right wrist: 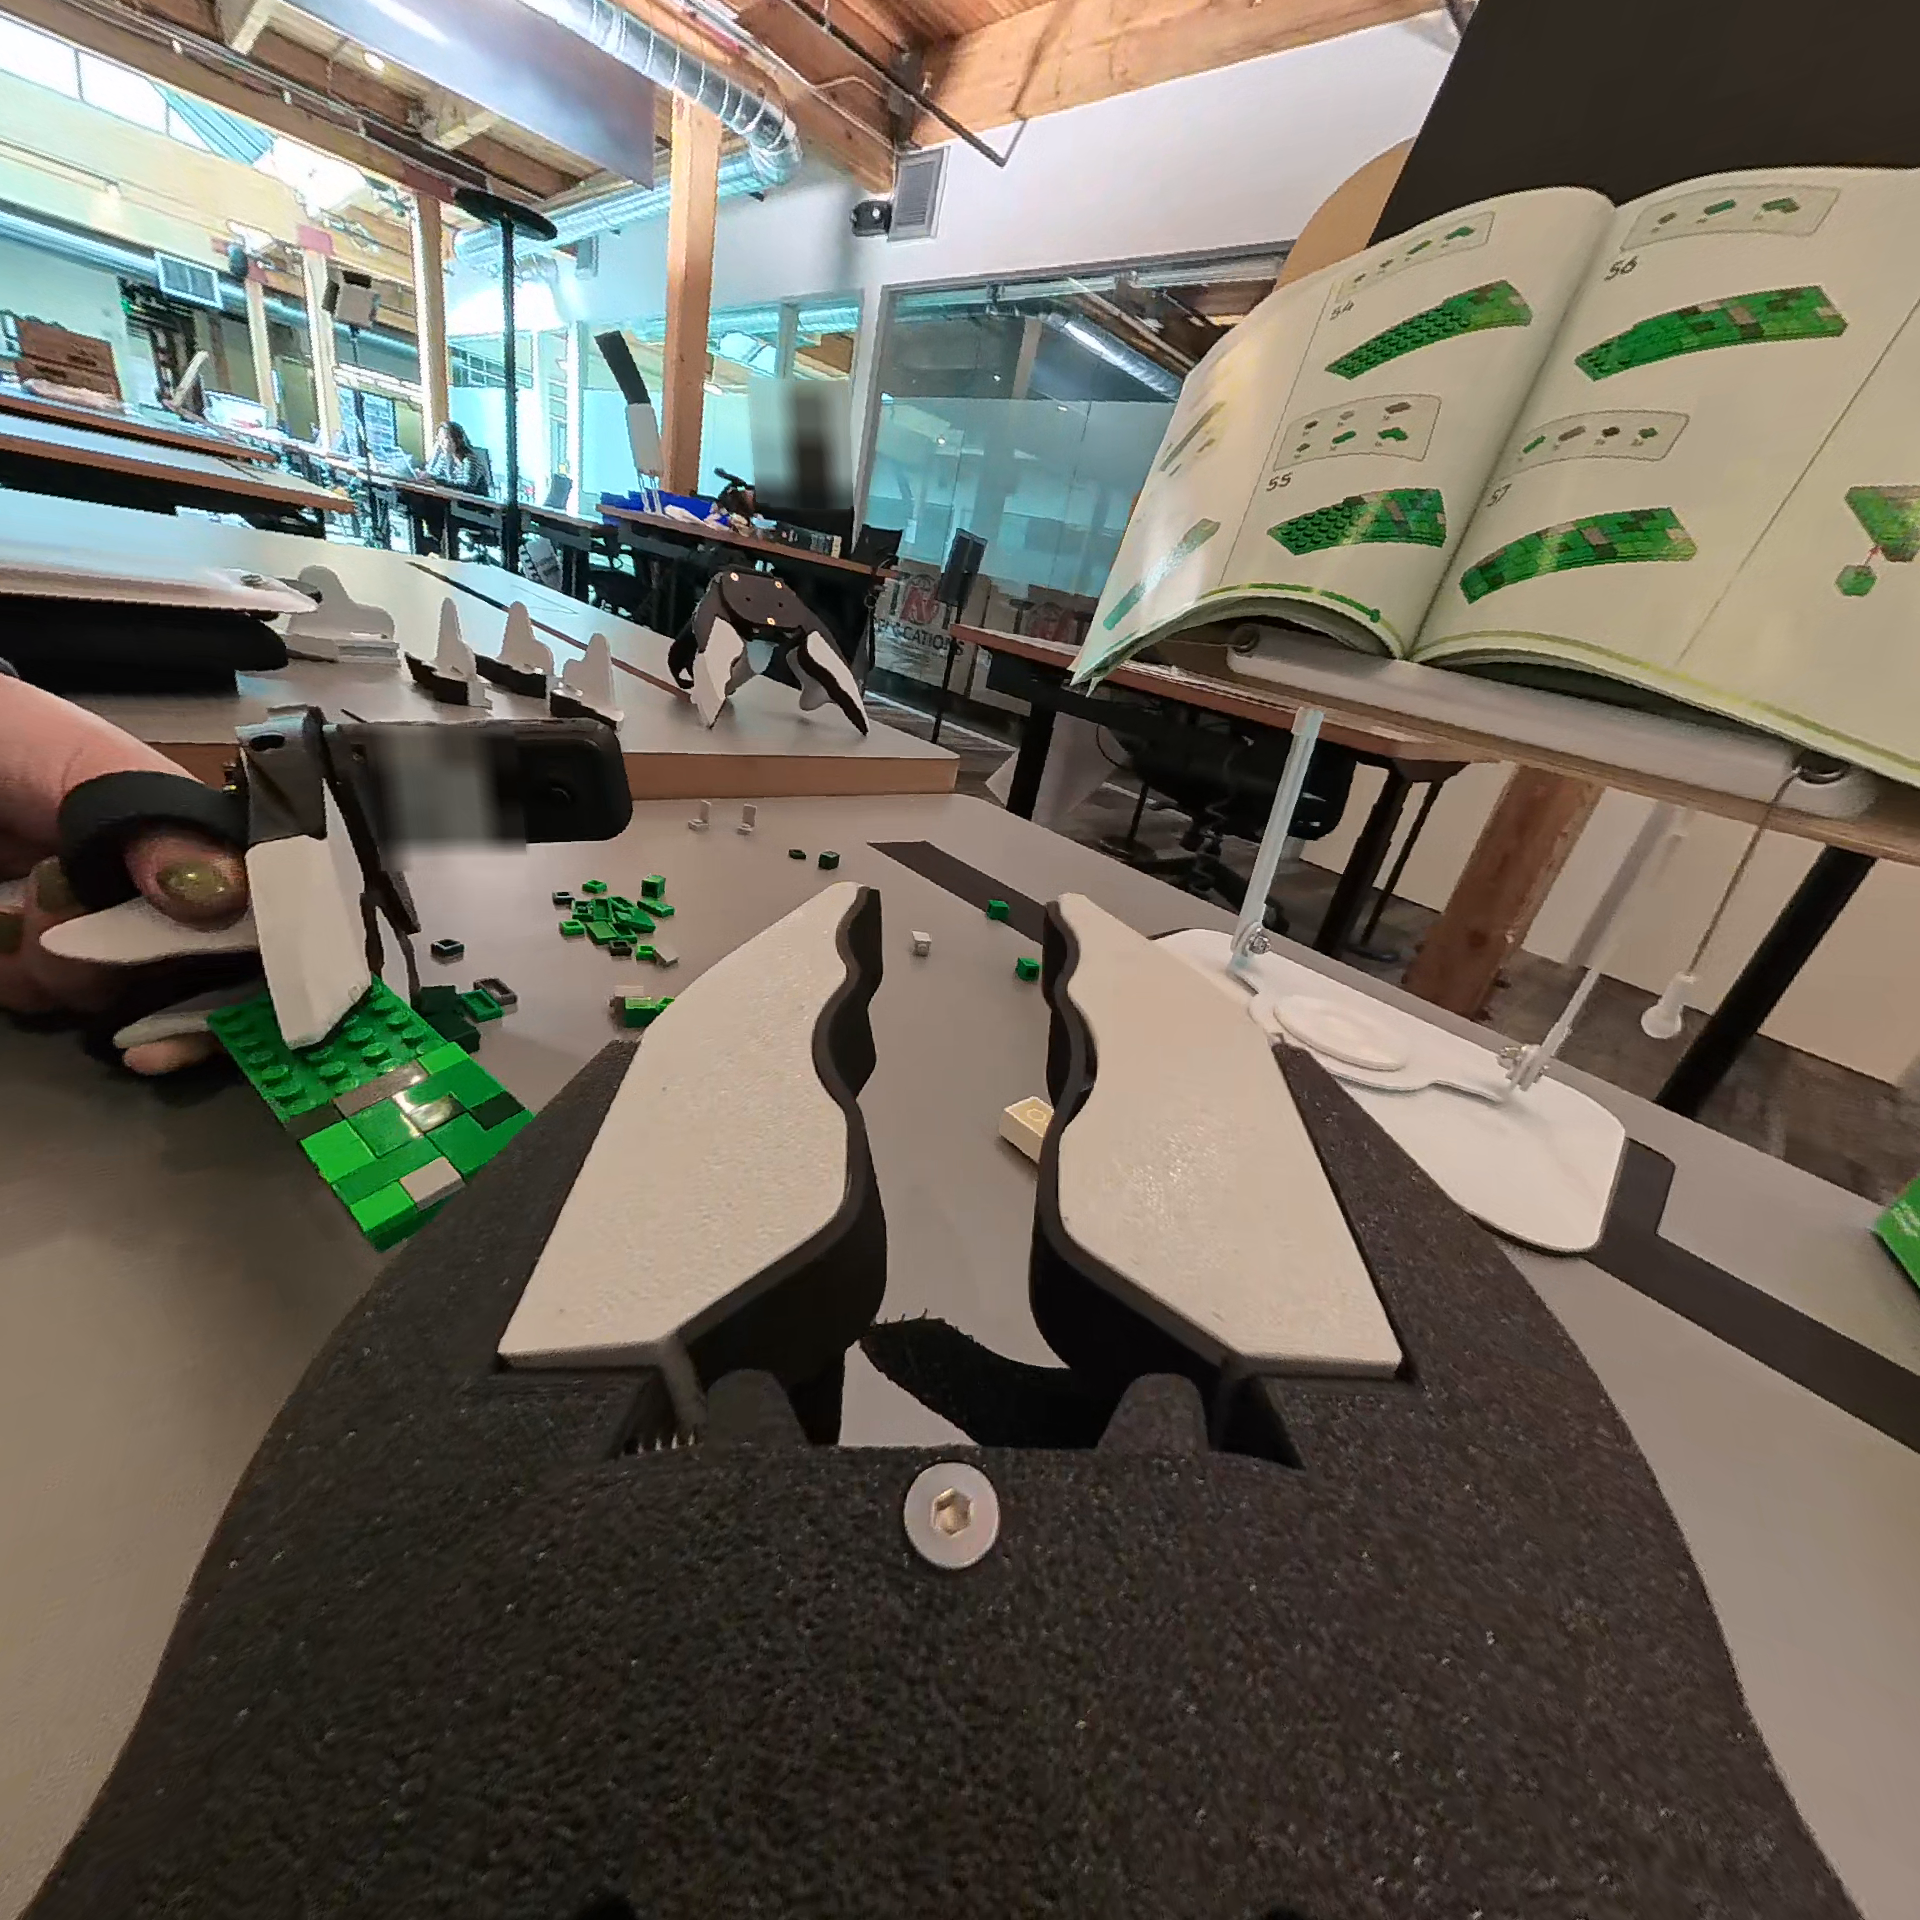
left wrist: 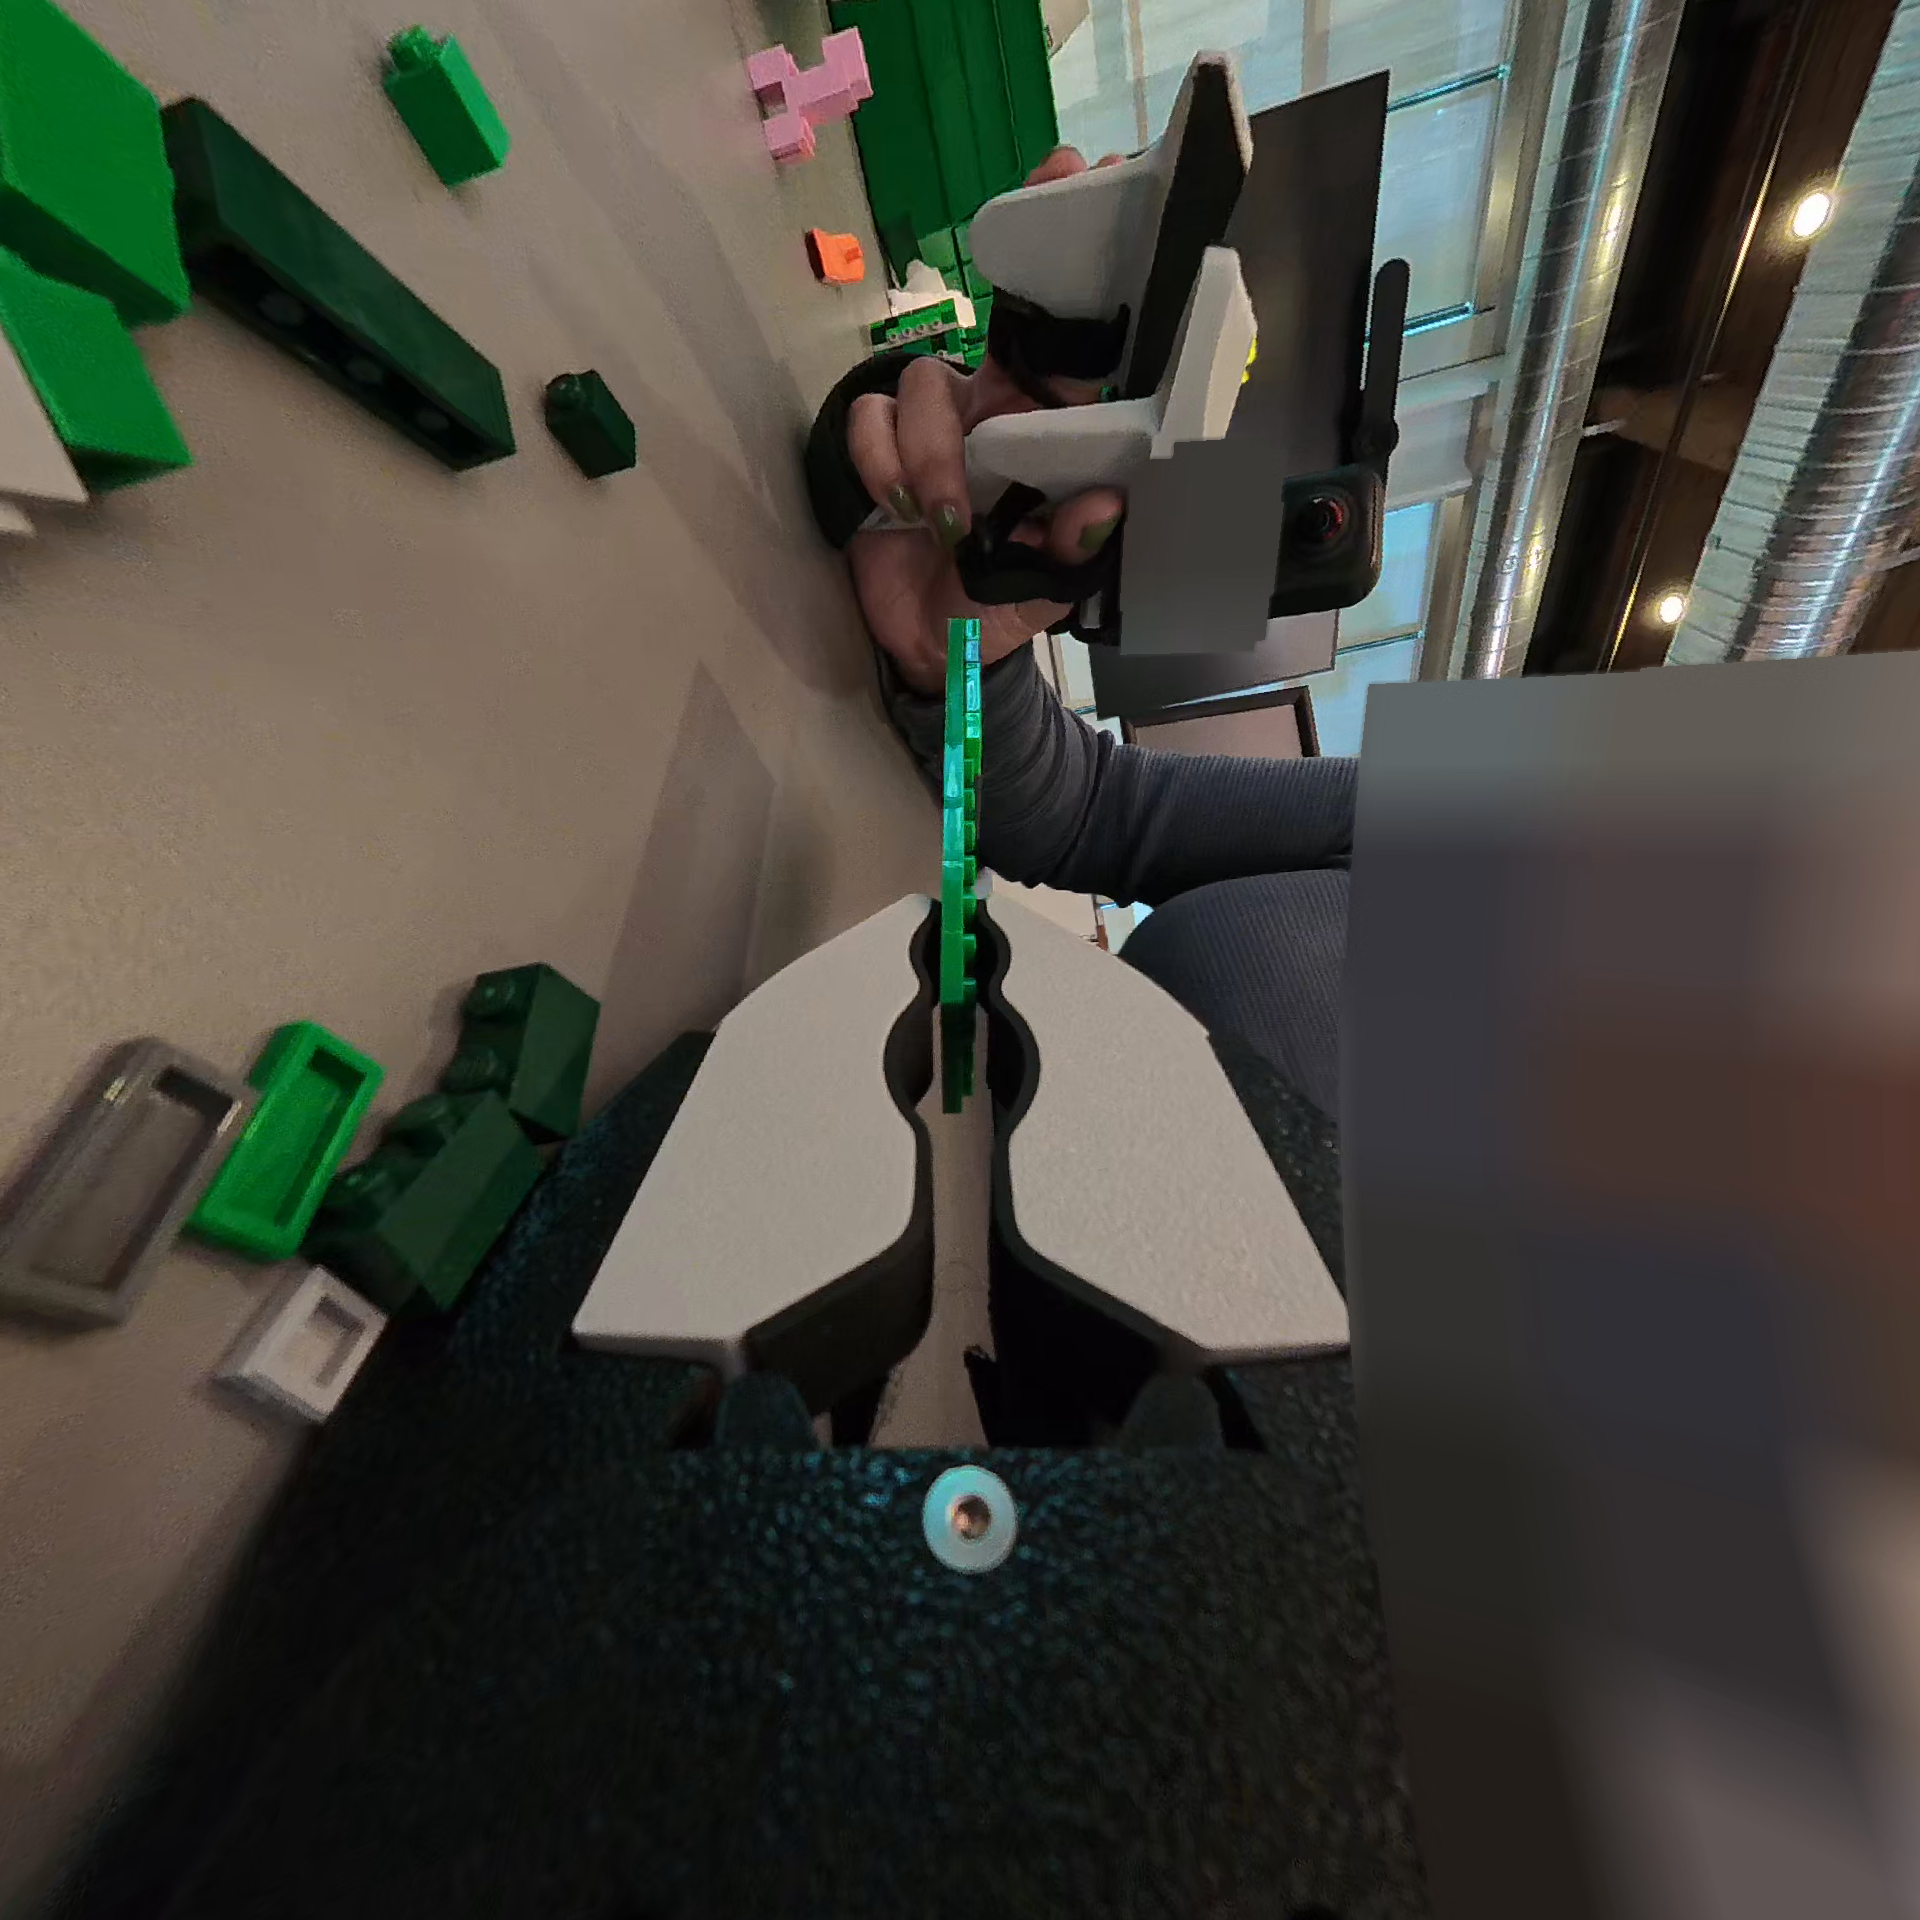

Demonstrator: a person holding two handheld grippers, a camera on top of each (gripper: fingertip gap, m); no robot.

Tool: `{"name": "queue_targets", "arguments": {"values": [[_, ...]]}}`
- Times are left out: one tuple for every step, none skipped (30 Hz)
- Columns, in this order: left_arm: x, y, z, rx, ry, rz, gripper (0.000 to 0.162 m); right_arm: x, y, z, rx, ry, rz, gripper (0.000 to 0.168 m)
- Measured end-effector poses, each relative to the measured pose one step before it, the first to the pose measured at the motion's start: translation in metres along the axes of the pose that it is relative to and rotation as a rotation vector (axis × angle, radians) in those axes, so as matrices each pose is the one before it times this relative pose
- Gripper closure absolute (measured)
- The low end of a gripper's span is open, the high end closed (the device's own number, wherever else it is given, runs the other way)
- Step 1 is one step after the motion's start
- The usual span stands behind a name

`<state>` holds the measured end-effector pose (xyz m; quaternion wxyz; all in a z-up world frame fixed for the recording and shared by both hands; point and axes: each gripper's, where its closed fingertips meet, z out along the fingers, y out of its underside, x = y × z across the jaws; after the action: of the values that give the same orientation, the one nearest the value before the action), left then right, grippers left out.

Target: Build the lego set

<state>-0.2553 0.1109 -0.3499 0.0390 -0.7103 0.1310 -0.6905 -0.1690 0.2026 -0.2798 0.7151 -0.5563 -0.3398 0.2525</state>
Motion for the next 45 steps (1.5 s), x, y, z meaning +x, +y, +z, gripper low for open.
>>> {"name": "queue_targets", "arguments": {"values": [[-0.00012,0.00021,0.00019,-0.0015,-0.0017,0.0017,0.158,-0.00034,-0.00051,-0.00048,0.0045,-0.0023,0.0003,0.14],[-0.00006,0.00016,0.00007,-0.0006,-0.0001,0.001,0.158,-0.00022,-0.00045,-0.00036,0.0038,-0.0002,-0.0015,0.14],[0.0001,-0.00013,-0.00008,0.0004,0.0008,-0.0002,0.158,-0.00037,-0.00025,-0.00024,0.0024,-0.0014,-0.0023,0.141],[-0.00005,0.00007,0.00012,0.0001,-0.0004,0.0004,0.158,-0.0002,-0.00013,-0.00012,0.0012,-0.0006,-0.0017,0.141],[0.00002,-0.00014,-0.00003,0.001,-0.0004,0.0004,0.158,0.0,-0.00014,-0.00019,0.0013,0.001,-0.0008,0.142],[0.00005,-0.00017,-0.00009,0.0015,0.0005,0.0001,0.158,0.00002,-0.00004,-0.00006,0.0003,-0.0002,0.0002,0.142],[0.00004,-0.00016,-0.00012,0.0023,0.0003,0.0002,0.158,0.00014,0.00005,-0.0001,-0.0002,0.0002,0.0011,0.142],[-0.00015,-0.00023,-0.00006,0.002,-0.001,0.0002,0.158,0.00018,0.00006,-0.00015,0.0005,0.0004,0.0016,0.143],[0.00005,-0.00004,-0.00002,0.001,-0.0004,0.0002,0.158,0.00004,-0.00003,-0.00014,0.0004,-0.0007,0.002,0.143],[-0.00004,-0.00006,0.00003,0.0004,-0.0003,0.0,0.158,-0.00007,0.00015,-0.00005,0.0,-0.0016,0.0017,0.145],[-0.00006,0.0,0.0,0.0,-0.0005,0.0,0.158,0.0001,-0.00001,-0.00007,0.0003,-0.0001,0.0012,0.145],[-0.00004,0.0,0.0,0.0,-0.0002,0.0001,0.158,0.0,-0.00009,-0.00003,0.0007,-0.0007,-0.0004,0.146],[-0.00002,0.0001,0.00001,-0.0001,-0.0003,0.0001,0.158,-0.00019,-0.00009,0.00001,0.001,-0.0007,-0.0018,0.146],[0.00001,0.00013,-0.00001,-0.0003,-0.0001,0.0,0.158,-0.00035,0.00003,0.00006,0.0007,-0.0009,-0.003,0.147],[0.00006,0.00006,-0.00004,-0.0005,0.0004,-0.0001,0.158,-0.00058,0.00007,0.00015,-0.0004,-0.0022,-0.0038,0.147],[0.0,0.0001,-0.00004,-0.0006,0.0007,-0.0002,0.158,-0.00103,0.00025,0.00017,-0.0026,-0.0047,-0.0035,0.148],[0.00013,0.00003,-0.00002,-0.0002,0.0009,-0.0001,0.158,-0.00098,0.00029,0.00026,-0.0033,-0.0052,-0.0027,0.149],[0.00011,0.0,-0.00009,0.0001,0.0009,0.0001,0.158,-0.0007,0.0003,0.00019,-0.0023,-0.0021,-0.0037,0.149],[0.00009,0.0,-0.00008,0.0002,0.0015,0.0001,0.158,-0.00034,0.00012,0.00005,-0.0011,0.0002,-0.0038,0.149],[0.00018,-0.00005,-0.00007,0.0005,0.0014,-0.0001,0.158,-0.0004,0.00005,0.00009,-0.0004,-0.0009,-0.003,0.15],[0.00005,-0.0001,-0.00001,0.0,0.0005,-0.0001,0.158,-0.00017,-0.00001,0.00001,-0.0004,-0.0004,-0.0022,0.151],[0.00006,0.0,0.0,0.0,0.0005,0.0,0.158,-0.00011,0.00016,0.00003,-0.0008,0.0001,-0.0014,0.151],[0.00008,0.0,-0.00009,0.0001,0.0006,0.0,0.158,-0.00011,0.0001,0.0001,-0.0008,-0.0003,-0.0008,0.151],[0.0,0.00002,0.0,0.0,0.0007,-0.0001,0.158,0.00001,0.00003,-0.00002,-0.0002,-0.0001,-0.0003,0.152],[0.00009,0.0,0.0,0.0,0.0007,0.0,0.158,-0.00012,0.00006,-0.00007,0.0,-0.0003,-0.0002,0.152],[0.00005,0.0,-0.00009,0.0001,0.0004,0.0,0.158,-0.00008,0.00005,0.00012,-0.0002,-0.0008,-0.0002,0.152],[0.00006,-0.00002,0.00001,0.0001,0.0005,0.0001,0.158,-0.00014,0.0001,0.00002,-0.0008,-0.0009,-0.0005,0.153],[0.00008,-0.00001,-0.00009,0.0002,0.0006,0.0001,0.158,-0.0001,0.00003,-0.00002,-0.0005,-0.0002,-0.0009,0.153],[0.00004,-0.00002,0.00001,0.0002,0.0004,0.0001,0.158,-0.00015,0.00006,0.0,0.0,-0.0007,-0.0014,0.154],[0.00004,-0.00001,0.0,0.0001,0.0003,0.0001,0.158,-0.00021,-0.00006,0.00003,-0.0001,-0.0004,-0.0016,0.154],[0.00006,0.0,0.0,0.0,0.0005,0.0,0.158,-0.00024,0.00006,0.0,-0.0002,-0.0006,-0.0018,0.154],[0.00005,0.0,0.0,0.0,0.0005,0.0001,0.158,-0.0003,-0.00004,0.00003,-0.0002,-0.0013,-0.0019,0.155],[0.00006,0.00011,-0.00009,0.0,0.0003,0.0,0.158,-0.00024,0.00009,-0.00001,-0.0002,-0.0016,-0.0018,0.155],[0.00003,-0.00001,0.00001,0.0001,0.0002,0.0,0.158,-0.00043,-0.00003,0.00002,-0.0003,-0.0022,-0.0018,0.155],[-0.00001,0.0,0.0,0.0,0.0,0.0001,0.158,-0.00039,0.00004,0.00006,-0.0006,-0.0023,-0.0015,0.156],[0.0,-0.00001,0.0001,0.0,0.0,0.0,0.158,-0.00044,0.0001,0.0001,-0.0011,-0.0021,-0.0013,0.157],[0.0,0.00002,-0.00001,-0.0002,-0.0001,-0.0001,0.158,-0.00039,0.00013,0.00008,-0.0013,-0.0019,-0.0016,0.157],[0.00001,0.00011,0.00005,-0.0008,0.0006,-0.0004,0.158,-0.00033,0.00016,0.00003,-0.001,-0.0009,-0.0021,0.157],[0.00019,0.00023,-0.00002,-0.0017,0.0017,-0.0009,0.158,-0.00034,-0.00005,0.00003,-0.0004,-0.0008,-0.0024,0.158],[0.00023,0.00026,0.00013,-0.0023,0.0014,-0.0006,0.158,-0.00034,0.00008,0.00007,-0.0004,-0.0011,-0.0022,0.158],[0.00006,0.00005,0.00006,-0.0005,0.0003,-0.0002,0.158,-0.00011,0.00001,0.00007,-0.0004,-0.0003,-0.0018,0.158],[-0.00005,0.00001,-0.00008,0.0002,0.0002,-0.0003,0.158,-0.00021,-0.00004,-0.00005,-0.0002,-0.0008,-0.0015,0.158],[0.00003,-0.00001,0.0001,-0.0001,0.0001,-0.0001,0.158,-0.00019,0.00006,0.00001,0.0,-0.0009,-0.0012,0.158],[0.00007,-0.00001,-0.00009,0.0002,0.0004,-0.0002,0.158,-0.00013,-0.00004,0.00002,0.0,-0.0005,-0.001,0.159],[0.0,-0.00001,0.0,0.0,0.0,0.0,0.158,-0.00016,0.0,0.0,-0.0003,-0.0007,-0.001,0.159]]}}
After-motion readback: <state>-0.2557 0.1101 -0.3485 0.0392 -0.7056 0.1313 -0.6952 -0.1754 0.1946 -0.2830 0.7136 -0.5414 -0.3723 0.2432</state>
